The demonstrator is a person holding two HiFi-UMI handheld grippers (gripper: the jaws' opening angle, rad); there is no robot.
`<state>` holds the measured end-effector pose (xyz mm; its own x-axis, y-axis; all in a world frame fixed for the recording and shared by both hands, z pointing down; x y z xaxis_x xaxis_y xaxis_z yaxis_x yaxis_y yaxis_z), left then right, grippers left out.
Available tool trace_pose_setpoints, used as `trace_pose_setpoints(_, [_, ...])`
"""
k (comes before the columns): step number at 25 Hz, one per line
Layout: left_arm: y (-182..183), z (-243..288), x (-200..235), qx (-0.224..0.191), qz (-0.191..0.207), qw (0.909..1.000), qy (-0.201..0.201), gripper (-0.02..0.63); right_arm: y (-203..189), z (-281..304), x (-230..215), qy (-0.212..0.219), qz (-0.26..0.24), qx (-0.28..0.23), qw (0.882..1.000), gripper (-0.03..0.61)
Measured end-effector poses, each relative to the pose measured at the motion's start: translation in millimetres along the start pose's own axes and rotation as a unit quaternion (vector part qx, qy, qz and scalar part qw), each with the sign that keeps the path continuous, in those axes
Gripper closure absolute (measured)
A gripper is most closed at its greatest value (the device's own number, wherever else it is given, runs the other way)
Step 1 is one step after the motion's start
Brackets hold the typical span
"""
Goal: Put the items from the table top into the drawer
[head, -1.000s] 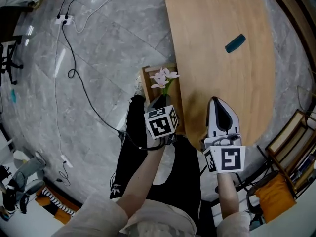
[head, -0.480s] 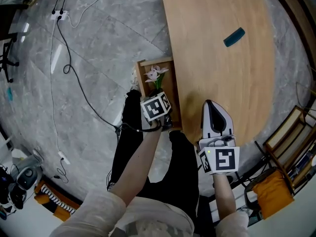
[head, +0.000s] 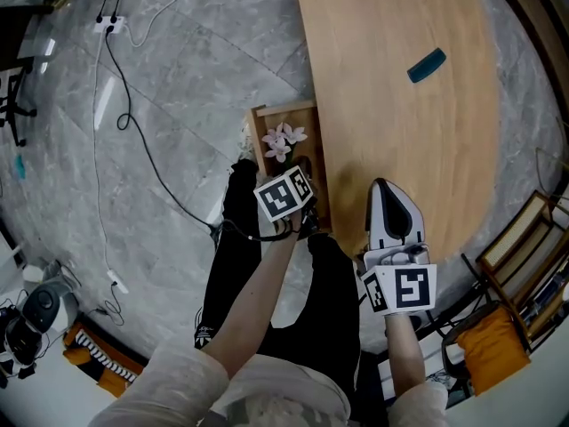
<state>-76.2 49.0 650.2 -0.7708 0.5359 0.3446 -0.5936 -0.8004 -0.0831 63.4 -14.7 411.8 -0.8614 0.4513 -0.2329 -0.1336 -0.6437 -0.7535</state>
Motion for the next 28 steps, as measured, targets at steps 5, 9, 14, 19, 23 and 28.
trace_pose_setpoints(5, [2, -15, -2, -0.013, -0.011, 0.9999, -0.005, 0.371, 3, 0, 6, 0.006, 0.000, -0.004, 1.000, 0.572])
trace_pose_setpoints(9, [16, -33, -8, -0.027, 0.029, 0.9992, 0.001, 0.375, 5, -2, 9, 0.008, -0.003, -0.007, 1.000, 0.572])
trace_pose_setpoints(14, [73, -100, -56, -0.139, 0.210, 0.9677, 0.015, 0.606, 12, -6, 6, -0.004, -0.004, -0.021, 1.000, 0.573])
trace_pose_setpoints(19, [110, -173, -138, -0.231, 0.343, 0.9099, -0.031, 0.606, 18, -16, -2, -0.031, 0.022, -0.042, 0.998, 0.572])
trace_pose_setpoints(23, [112, -200, -180, -0.259, 0.397, 0.8787, -0.056, 0.606, 21, -24, -8, -0.048, 0.038, -0.060, 0.996, 0.572])
trace_pose_setpoints(28, [106, -196, -217, -0.248, 0.427, 0.8656, -0.086, 0.606, 21, -37, -22, -0.070, 0.055, -0.075, 0.993, 0.572])
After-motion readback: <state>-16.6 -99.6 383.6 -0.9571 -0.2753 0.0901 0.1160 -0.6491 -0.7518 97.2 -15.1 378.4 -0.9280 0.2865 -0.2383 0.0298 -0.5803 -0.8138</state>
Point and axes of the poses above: the fingertips, and each gripper's own axes: z forward along the fingers, x to its left, y out of its top, the point moved 2 cm from there along -z, backward along the fingers, and after that the axes turned 4 degrees about x, right-handed, at the moved point
